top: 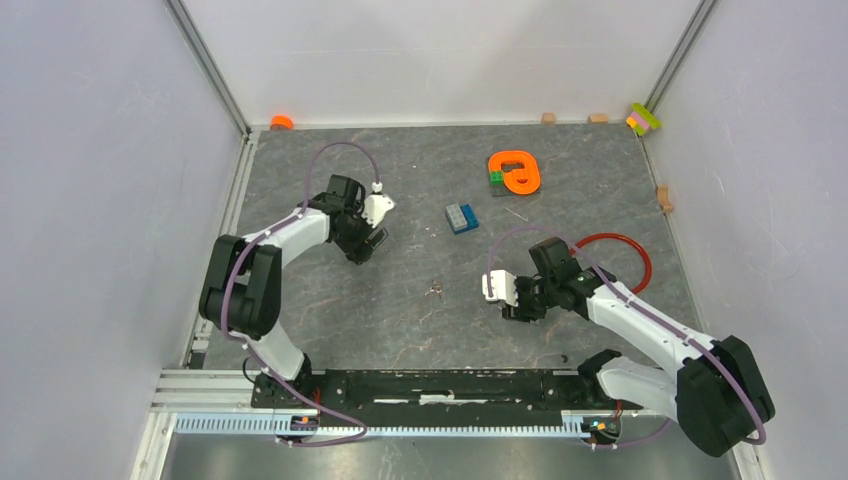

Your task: Unlock with the key

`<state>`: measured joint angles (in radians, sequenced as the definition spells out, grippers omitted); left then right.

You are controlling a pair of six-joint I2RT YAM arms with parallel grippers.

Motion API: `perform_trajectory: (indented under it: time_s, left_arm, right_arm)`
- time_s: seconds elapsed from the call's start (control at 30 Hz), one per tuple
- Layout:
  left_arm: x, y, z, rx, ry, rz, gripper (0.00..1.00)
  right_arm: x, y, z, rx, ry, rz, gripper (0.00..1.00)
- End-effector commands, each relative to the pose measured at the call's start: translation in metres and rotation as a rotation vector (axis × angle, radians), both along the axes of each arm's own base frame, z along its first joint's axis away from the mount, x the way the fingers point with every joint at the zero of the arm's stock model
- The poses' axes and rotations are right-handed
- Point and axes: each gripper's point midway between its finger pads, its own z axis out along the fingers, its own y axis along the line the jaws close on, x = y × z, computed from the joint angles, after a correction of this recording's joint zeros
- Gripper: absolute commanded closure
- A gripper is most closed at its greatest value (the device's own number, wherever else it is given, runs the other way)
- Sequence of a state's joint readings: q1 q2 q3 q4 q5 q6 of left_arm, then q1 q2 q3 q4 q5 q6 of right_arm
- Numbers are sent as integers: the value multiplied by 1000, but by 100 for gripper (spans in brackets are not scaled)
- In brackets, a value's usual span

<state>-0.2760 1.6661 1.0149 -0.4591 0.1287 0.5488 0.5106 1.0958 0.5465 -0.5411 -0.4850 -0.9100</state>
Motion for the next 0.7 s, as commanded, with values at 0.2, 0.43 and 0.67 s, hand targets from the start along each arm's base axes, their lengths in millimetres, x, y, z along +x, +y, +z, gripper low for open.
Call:
perform_trajectory:
  time_s: [0.2, 0.43, 0.67]
  left_arm:
    - [13, -19, -9, -38, 8, -63, 49]
    - [-1, -50, 17, -222, -64, -165, 82]
    - [-41, -109, 82, -511, -179, -396, 98]
  right_arm:
    - [6, 7, 27, 51, -50, -19, 43]
    - [54, 39, 78, 223, -149, -154, 40]
    - [97, 101, 136, 590, -88, -244, 39]
